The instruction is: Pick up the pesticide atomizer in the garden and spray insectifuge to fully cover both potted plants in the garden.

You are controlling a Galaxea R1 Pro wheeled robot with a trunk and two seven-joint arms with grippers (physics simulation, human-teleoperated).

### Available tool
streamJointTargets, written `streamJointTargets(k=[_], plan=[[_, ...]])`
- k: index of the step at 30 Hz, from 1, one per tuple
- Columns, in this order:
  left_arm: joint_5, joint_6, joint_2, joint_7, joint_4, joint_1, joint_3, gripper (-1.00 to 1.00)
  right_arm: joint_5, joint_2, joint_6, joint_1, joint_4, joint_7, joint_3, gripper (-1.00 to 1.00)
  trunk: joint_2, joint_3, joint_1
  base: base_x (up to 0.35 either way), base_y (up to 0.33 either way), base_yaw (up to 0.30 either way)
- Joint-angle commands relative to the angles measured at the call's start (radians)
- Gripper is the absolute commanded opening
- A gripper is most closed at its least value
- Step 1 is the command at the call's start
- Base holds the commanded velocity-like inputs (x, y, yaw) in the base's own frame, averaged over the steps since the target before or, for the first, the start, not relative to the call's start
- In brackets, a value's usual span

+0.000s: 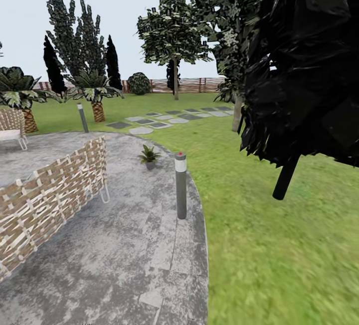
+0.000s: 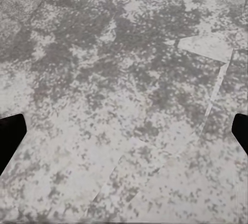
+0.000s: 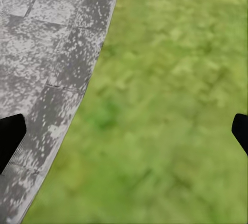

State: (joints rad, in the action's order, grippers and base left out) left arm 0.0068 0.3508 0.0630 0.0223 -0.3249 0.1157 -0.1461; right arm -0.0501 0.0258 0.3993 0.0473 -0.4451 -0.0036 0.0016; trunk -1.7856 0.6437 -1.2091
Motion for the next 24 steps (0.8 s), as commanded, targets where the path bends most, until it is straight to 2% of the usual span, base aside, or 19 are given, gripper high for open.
streamJointTargets(k=[1,19,24], plan=[[0.001,0.004,0.000,0.002,0.001,0.001,0.000,1.00,-0.005,0.000,0.003,0.000,0.000,0.000,0.000,1.00,0.000,0.001,0.000,0.008,0.000,0.279],[0.000,0.004,0.000,0.002,0.001,0.001,0.000,1.00,-0.005,0.000,0.003,0.000,0.000,-0.001,0.000,1.00,0.000,0.001,0.000,0.001,0.000,0.279],[0.000,0.004,0.000,0.002,0.001,0.001,0.000,1.00,-0.005,0.000,0.003,0.000,0.000,-0.001,0.000,1.00,0.000,0.001,0.000,-0.129,-0.073,0.279]])
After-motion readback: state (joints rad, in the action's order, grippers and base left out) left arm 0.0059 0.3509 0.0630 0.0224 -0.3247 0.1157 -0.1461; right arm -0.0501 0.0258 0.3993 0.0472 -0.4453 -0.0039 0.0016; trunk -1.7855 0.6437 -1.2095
